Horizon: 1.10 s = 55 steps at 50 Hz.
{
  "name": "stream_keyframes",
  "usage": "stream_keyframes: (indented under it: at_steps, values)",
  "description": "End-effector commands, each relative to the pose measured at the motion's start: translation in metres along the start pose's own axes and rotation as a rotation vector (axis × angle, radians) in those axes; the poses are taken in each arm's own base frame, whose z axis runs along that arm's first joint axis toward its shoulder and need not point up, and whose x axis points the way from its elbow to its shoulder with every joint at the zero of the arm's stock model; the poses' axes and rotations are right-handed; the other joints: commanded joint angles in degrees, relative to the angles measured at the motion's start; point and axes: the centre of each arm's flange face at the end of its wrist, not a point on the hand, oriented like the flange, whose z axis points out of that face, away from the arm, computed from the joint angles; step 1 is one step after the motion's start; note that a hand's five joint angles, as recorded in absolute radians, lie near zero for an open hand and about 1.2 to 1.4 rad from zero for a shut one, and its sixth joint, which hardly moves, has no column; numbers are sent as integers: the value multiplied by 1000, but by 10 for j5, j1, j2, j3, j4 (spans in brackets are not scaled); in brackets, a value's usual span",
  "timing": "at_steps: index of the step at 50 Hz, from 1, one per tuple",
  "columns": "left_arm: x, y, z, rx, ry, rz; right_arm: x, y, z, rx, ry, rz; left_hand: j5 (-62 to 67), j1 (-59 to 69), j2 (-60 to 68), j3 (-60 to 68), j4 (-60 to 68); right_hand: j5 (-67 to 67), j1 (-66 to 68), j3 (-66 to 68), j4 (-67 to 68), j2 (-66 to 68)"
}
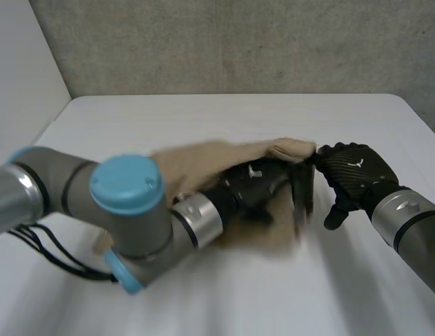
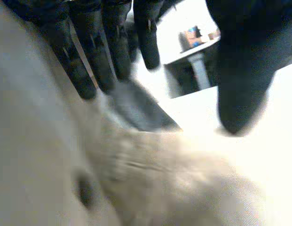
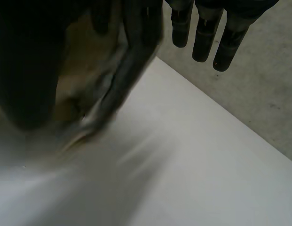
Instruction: Fold the shorts.
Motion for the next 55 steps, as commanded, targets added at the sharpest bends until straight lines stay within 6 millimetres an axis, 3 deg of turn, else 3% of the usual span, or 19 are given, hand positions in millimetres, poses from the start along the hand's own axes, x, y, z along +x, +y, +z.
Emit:
stream_keyframes:
  at_steps: [1,10,15,20,27,31,35,38,41,43,48,55]
  values:
    - [22,-15,-13,5,38,2,6,1,3,0,20,5,-131,-87,-130,-133,-129,-35,-19,-24,-37,-26]
    - [21,-55,-32,50,13,11,5,2,2,-3,15,7,-131,-87,-130,-133,-129,-35,-19,-24,-37,-26]
    - [23,-73,-45,73,2,25,10,-6,3,24,34,18,-134,-90,-133,-136,-133,-35,-19,-24,-37,-26]
    - [-9,-101,-64,115,-164,41,19,-35,0,115,66,-3,-139,-95,-138,-141,-138,-35,-19,-24,-37,-26]
    - [-33,-135,-102,154,-372,26,29,-74,-5,206,95,-25,-141,-97,-140,-143,-139,-35,-19,-24,-37,-26]
    - [-52,-142,-120,160,-481,38,32,-88,-12,199,81,-25,-141,-97,-140,-143,-139,-35,-19,-24,-37,-26]
    - [-68,-132,-133,104,-549,21,24,-98,-17,176,39,-32,-141,-97,-140,-143,-139,-35,-19,-24,-37,-26]
    - [-78,-120,-139,36,-586,-5,3,-97,-22,109,-47,-36,-141,-97,-140,-143,-139,-35,-19,-24,-37,-26]
    - [-85,-97,-143,-91,-603,-52,-10,-92,-25,48,-104,-39,-141,-97,-140,-143,-139,-35,-19,-24,-37,-26]
    - [-87,-76,-141,-184,-596,-71,-20,-85,-29,-4,-143,-40,-141,-97,-140,-143,-139,-35,-19,-24,-37,-26]
    - [-99,-48,-140,-299,-605,-42,-29,-67,-34,-70,-176,-39,-141,-97,-140,-143,-139,-35,-19,-24,-37,-26]
    - [-94,-13,-137,-414,-572,-73,-41,-25,-30,-121,-187,-35,-118,-73,-117,-119,-116,-35,-19,-24,-37,-26]
